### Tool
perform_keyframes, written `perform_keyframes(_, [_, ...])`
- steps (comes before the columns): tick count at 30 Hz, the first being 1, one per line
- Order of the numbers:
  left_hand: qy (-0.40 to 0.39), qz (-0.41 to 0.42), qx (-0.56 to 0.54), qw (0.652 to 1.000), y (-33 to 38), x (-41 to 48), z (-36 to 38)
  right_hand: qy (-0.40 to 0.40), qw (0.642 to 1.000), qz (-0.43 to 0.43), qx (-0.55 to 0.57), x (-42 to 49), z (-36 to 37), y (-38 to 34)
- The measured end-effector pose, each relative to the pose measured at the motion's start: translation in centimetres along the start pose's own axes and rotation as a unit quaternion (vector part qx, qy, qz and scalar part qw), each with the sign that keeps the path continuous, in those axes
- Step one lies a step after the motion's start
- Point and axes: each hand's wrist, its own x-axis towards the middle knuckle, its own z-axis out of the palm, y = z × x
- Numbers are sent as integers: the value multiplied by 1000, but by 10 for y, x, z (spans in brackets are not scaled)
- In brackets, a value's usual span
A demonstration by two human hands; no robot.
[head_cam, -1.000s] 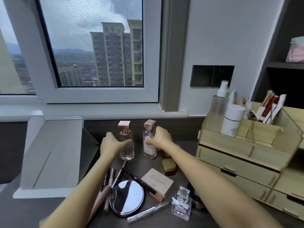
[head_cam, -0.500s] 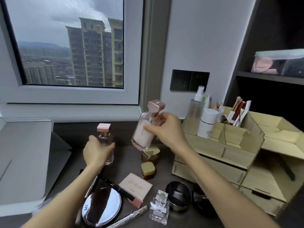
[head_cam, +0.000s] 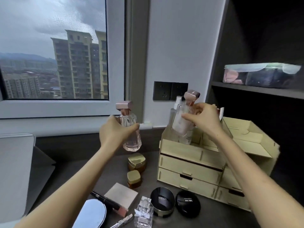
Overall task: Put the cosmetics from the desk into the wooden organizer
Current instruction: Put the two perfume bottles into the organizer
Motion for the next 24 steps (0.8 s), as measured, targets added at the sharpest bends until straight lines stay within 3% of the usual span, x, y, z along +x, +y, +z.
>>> perform_keyframes(9, [-7, 58, -27, 998, 42, -9, 3, -117, 990, -4, -75, 0, 26, 21])
perform_keyframes(24, [-28, 83, -41, 995, 68, -21, 12, -128, 989, 25, -70, -5, 28, 21])
